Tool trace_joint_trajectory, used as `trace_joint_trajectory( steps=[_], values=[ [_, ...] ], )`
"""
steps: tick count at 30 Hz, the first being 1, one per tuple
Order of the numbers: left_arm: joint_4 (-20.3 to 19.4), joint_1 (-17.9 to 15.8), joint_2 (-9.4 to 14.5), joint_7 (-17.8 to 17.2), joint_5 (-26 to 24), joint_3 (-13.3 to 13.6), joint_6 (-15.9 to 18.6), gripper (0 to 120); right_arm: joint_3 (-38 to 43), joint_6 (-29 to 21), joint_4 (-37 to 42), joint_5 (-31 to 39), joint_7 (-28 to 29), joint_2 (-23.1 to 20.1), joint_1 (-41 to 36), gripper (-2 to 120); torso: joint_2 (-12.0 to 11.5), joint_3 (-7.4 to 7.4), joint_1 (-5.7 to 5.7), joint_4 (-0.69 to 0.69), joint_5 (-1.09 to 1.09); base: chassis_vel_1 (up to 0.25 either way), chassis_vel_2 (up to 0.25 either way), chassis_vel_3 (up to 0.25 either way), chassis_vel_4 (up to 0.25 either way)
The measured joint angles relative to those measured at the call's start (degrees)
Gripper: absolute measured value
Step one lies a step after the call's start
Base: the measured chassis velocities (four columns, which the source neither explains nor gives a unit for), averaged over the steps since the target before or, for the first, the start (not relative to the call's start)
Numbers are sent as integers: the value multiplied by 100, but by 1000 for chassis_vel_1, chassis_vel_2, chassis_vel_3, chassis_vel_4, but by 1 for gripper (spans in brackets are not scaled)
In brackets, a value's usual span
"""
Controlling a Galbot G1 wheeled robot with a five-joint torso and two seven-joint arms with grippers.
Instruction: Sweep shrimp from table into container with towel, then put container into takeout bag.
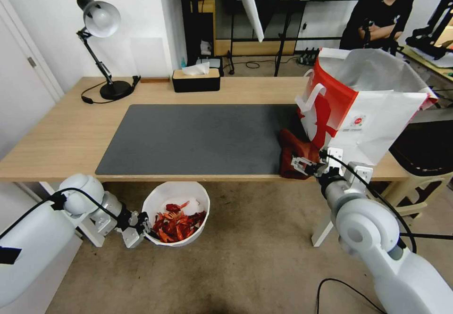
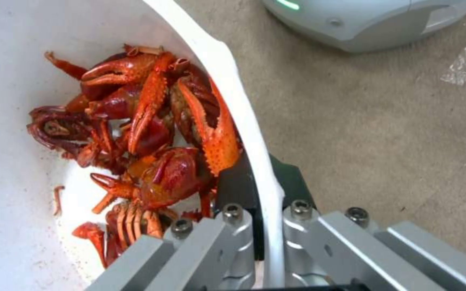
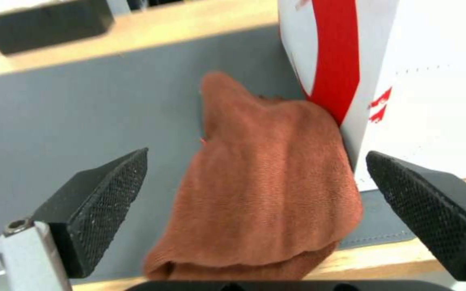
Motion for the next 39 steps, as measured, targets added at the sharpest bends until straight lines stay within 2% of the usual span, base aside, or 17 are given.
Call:
trace_joint_trajectory(
  steps=[3, 5, 6, 8, 10, 11, 13, 14, 15, 18, 24, 28, 33, 36, 37, 39],
  values=[
    [-33, 43, 0, -1, 8, -24, -9, 0, 0, 195, 94, -239, -156, 23, -174, 100, 0, 0, 0, -1, -1, 0, 0, 0, 0],
    [-108, 117, 0, -2, 18, -68, -17, 0, 2, 747, 247, -754, -549, 80, -494, 100, 0, 0, 0, 0, 0, 0, 0, 0, 0],
    [-108, 117, 0, -2, 18, -68, -17, 0, 2, 747, 247, -754, -549, 80, -494, 100, 0, 0, 0, 0, 0, 0, 0, 0, 0],
    [-180, 168, 18, -3, 19, -95, -26, 0, 27, 1441, 288, -1257, -1082, 157, -810, 100, 0, 0, -1, -1, -1, 0, 0, 0, 0],
    [-259, 230, 58, -7, 18, -133, -89, 0, 136, 2270, 220, -1928, -1938, 265, -1176, 100, 0, 0, -1, -2, 0, 0, 0, 0, 0],
    [-259, 230, 58, -7, 18, -133, -89, 0, 136, 2270, 220, -1928, -1938, 265, -1176, 100, 0, 0, -1, -2, 0, 0, 0, 0, 0],
    [-417, 356, 192, -11, 11, -149, -183, 0, 283, 3252, 138, -2584, -2885, 438, -1654, 100, 0, 0, 0, 0, 0, 0, 0, 0, 0],
    [-474, 376, 230, -14, 0, -146, -211, 0, 330, 3520, 122, -2765, -3105, 522, -1823, 100, 0, -1, -1, 2, -1, 0, 0, 0, 0],
    [-474, 376, 230, -14, 0, -146, -211, 0, 330, 3520, 122, -2765, -3105, 522, -1823, 100, 0, -1, -1, 2, -1, 0, 0, 0, 0],
    [-768, 417, 327, -23, -43, -113, -287, 0, 405, 4041, 26, -3205, -3333, 802, -2256, 100, 0, -1, 0, -3, -1, 0, 0, 0, 0],
    [-1184, 513, 490, -20, -136, -98, -297, 0, 396, 4265, -157, -3420, -3328, 1079, -2604, 100, 1, -1, -1, -3, -1, 0, 0, 0, 0],
    [-1700, 591, 775, -3, -298, -147, -307, 0, 439, 4346, -316, -3453, -3248, 1206, -2777, 100, 0, 0, -1, 0, 0, 0, 0, 0, 0],
    [-1972, 534, 980, 7, -507, -267, -287, 0, 476, 4347, -343, -3382, -3244, 1238, -2882, 100, 0, 0, -1, -1, 0, 0, 0, 0, 0],
    [-2282, 485, 1235, 47, -1055, -458, 36, 0, 476, 4370, -432, -3345, -3241, 1277, -2913, 100, 0, 0, -1, -1, 1, 0, 0, 0, 0],
    [-2282, 485, 1235, 47, -1055, -458, 36, 0, 476, 4370, -432, -3345, -3241, 1277, -2913, 100, 0, 0, -1, -1, 1, 0, 0, 0, 0],
    [-2480, 416, 1384, 79, -1609, -620, 320, 0, 453, 4375, -495, -3344, -3238, 1303, -2898, 100, 0, 0, -1, -1, 0, 0, 0, 0, 0]
  ],
)
